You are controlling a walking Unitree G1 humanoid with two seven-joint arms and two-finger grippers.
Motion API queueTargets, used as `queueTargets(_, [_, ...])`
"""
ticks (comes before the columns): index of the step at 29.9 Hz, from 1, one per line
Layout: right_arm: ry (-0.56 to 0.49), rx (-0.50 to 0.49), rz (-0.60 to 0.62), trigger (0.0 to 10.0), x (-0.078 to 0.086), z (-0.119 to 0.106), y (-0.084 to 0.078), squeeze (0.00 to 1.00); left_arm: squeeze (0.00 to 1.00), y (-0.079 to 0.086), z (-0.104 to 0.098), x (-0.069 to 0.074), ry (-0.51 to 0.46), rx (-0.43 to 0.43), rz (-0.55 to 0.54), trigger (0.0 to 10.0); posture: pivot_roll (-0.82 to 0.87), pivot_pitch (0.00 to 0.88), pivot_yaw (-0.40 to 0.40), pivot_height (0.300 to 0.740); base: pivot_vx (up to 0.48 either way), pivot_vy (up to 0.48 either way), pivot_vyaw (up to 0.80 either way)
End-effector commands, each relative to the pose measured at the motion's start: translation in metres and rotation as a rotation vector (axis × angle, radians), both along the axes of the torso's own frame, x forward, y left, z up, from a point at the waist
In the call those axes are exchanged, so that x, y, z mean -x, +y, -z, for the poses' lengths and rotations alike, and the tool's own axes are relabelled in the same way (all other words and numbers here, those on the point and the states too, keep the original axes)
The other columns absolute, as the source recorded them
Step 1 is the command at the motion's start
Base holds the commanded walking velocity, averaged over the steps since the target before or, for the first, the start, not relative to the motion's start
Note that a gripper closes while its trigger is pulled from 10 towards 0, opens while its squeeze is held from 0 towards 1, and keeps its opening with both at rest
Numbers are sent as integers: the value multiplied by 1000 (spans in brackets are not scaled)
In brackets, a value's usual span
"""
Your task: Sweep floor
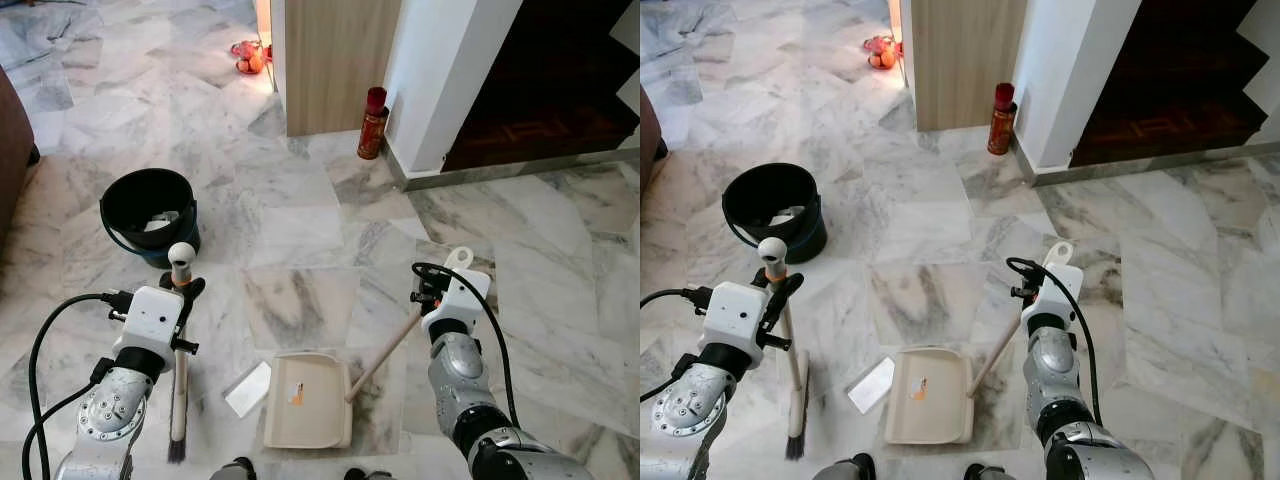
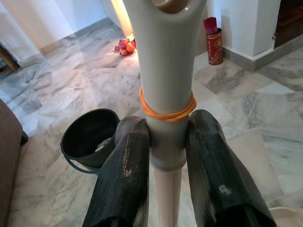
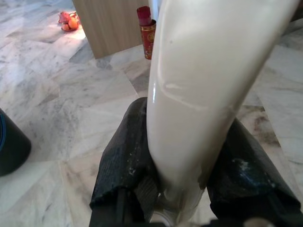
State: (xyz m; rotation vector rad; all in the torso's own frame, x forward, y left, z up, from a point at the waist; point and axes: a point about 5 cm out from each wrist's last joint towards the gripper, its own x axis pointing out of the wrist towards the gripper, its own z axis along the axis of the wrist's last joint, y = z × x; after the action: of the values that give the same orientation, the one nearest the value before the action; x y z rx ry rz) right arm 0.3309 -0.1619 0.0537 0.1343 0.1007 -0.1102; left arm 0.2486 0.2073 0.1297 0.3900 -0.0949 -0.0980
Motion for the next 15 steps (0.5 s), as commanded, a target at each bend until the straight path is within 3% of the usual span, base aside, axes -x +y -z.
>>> queueTargets(1, [130,15,-2,10000,15,24,-3,0,0,-2,-9,2,-40,-9,19,10000,219,201,-52,740,0,0,0])
queueTargets(11, [279,91,-81,10000,20,38,0,0,0,-3,-6,-3,-12,-5,37,10000,208,173,-55,740,0,0,0])
queueTargets(15, [395,128,-112,10000,25,49,-4,0,0,-7,-6,-6,-11,2,55,10000,199,159,-56,740,0,0,0])
